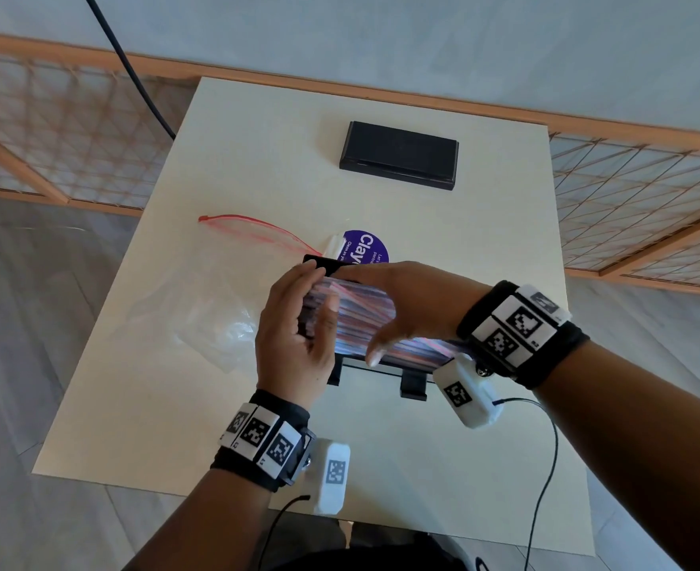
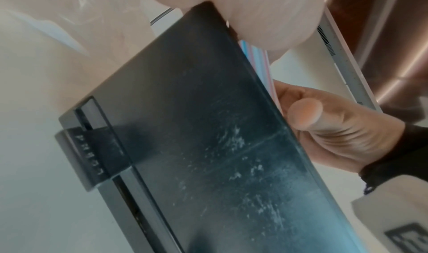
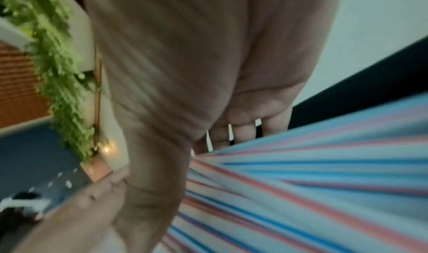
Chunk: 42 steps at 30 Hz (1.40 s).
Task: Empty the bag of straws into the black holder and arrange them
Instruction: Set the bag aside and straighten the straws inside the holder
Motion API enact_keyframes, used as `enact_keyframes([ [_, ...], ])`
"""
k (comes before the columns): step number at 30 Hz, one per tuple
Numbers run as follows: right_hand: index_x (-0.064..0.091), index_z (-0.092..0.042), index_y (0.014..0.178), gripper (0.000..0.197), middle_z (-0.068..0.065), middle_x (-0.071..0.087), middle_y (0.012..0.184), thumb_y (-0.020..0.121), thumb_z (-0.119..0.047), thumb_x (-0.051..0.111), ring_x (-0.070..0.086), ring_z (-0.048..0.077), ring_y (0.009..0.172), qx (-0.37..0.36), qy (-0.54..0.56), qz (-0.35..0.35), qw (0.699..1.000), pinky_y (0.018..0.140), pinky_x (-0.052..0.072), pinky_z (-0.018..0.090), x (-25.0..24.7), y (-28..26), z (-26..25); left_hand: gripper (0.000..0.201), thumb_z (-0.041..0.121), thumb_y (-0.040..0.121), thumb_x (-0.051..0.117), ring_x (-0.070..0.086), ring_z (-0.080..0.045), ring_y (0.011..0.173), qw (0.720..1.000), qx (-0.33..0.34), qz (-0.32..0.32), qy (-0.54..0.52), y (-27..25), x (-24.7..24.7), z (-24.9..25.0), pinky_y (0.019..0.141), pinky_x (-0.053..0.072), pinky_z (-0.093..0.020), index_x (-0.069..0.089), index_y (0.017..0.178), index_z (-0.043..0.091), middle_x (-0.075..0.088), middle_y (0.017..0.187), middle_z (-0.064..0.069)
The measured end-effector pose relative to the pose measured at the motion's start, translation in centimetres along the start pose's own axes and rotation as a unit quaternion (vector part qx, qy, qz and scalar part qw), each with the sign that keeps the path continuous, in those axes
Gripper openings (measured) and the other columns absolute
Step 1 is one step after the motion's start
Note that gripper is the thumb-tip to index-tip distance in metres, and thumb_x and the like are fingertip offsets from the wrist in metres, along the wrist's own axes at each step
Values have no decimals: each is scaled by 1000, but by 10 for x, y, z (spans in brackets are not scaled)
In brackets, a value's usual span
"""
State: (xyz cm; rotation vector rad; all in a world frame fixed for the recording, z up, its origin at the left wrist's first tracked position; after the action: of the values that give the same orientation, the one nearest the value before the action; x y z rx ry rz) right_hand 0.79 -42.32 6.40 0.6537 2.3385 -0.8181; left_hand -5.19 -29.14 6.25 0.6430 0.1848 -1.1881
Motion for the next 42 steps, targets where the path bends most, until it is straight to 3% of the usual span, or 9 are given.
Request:
enact_keyframes([
  [5, 55, -31, 143, 74, -17, 62, 141, 77, -47, 85, 57, -2, 128, 60, 80, 64, 993, 115, 41, 25, -31, -28, 8, 33, 16, 101, 60, 60, -10, 132, 1000, -4, -8, 0, 7, -4, -1, 112, 46, -21, 68, 130, 1, 65, 140, -8],
  [8, 64, -27, 129, 58, -11, 70, 121, 79, -50, 83, 66, 4, 110, 96, 61, 136, 984, 104, 52, 32, -39, -52, 16, 33, 18, 105, 53, 54, 8, 131, 1000, -2, -23, 1, 12, -3, 6, 111, 44, -17, 69, 130, 6, 61, 138, 6],
  [12, 48, -27, 146, 92, -4, 53, 144, 69, -63, 83, 53, 17, 129, 121, -60, 104, 985, 111, 43, 40, 5, -62, 16, 47, 33, 108, 37, 57, -10, 136, 997, -22, -70, 14, 14, 8, 11, 114, 42, -17, 67, 136, 10, 63, 146, -1],
  [15, 33, -26, 156, 114, -5, 41, 153, 63, -69, 83, 40, 20, 141, 117, -69, 70, 988, 117, 36, 44, 31, -53, 18, 54, 38, 109, 30, 55, -12, 141, 995, -48, -84, 5, 13, 14, 8, 117, 44, -24, 65, 140, 12, 62, 149, -1],
  [21, 35, -20, 155, 110, -2, 41, 154, 67, -62, 87, 39, 21, 141, 128, -47, 35, 990, 116, 37, 36, 40, -35, 21, 51, 36, 109, 32, 58, -20, 139, 989, -18, -109, 103, 13, 23, 8, 112, 52, -46, 67, 137, 12, 64, 147, -2],
  [26, 40, -19, 152, 105, 1, 47, 147, 67, -61, 87, 44, 23, 135, 139, -44, 12, 989, 113, 40, 38, 40, -24, 21, 52, 35, 109, 32, 57, -22, 141, 989, -29, -91, 113, 15, 24, 6, 113, 51, -47, 68, 136, 10, 65, 146, -4],
  [32, 40, -17, 141, 95, 4, 64, 131, 68, -50, 91, 60, 24, 114, 150, -14, 0, 989, 88, 47, 33, 43, -13, 19, 45, 28, 108, 38, 60, -23, 137, 993, -15, -63, 98, 18, 20, 8, 113, 51, -44, 71, 130, 6, 67, 143, -7],
  [37, 32, -27, 157, 111, -5, 55, 151, 67, -51, 91, 52, 18, 137, 104, -5, -40, 994, 112, 40, 31, 43, -3, 10, 47, 29, 108, 37, 59, -23, 139, 992, -22, -68, 100, 14, 23, 7, 112, 52, -47, 70, 133, 7, 66, 146, -5],
  [42, 33, -33, 157, 110, -10, 55, 151, 66, -52, 91, 51, 15, 137, 100, 8, -64, 993, 116, 38, 33, 42, -1, 13, 47, 30, 109, 37, 62, -24, 137, 992, -27, -64, 106, 12, 23, 4, 109, 53, -50, 69, 135, 9, 67, 145, -5],
])
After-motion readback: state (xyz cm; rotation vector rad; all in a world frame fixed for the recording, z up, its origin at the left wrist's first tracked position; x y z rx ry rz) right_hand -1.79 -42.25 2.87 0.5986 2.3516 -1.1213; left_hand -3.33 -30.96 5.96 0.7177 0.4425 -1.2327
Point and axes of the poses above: each hand's wrist, its own y-axis towards the middle knuckle, its own x-axis out of the palm, z = x × y, the point moved 10 cm from there along y, towards the middle knuckle
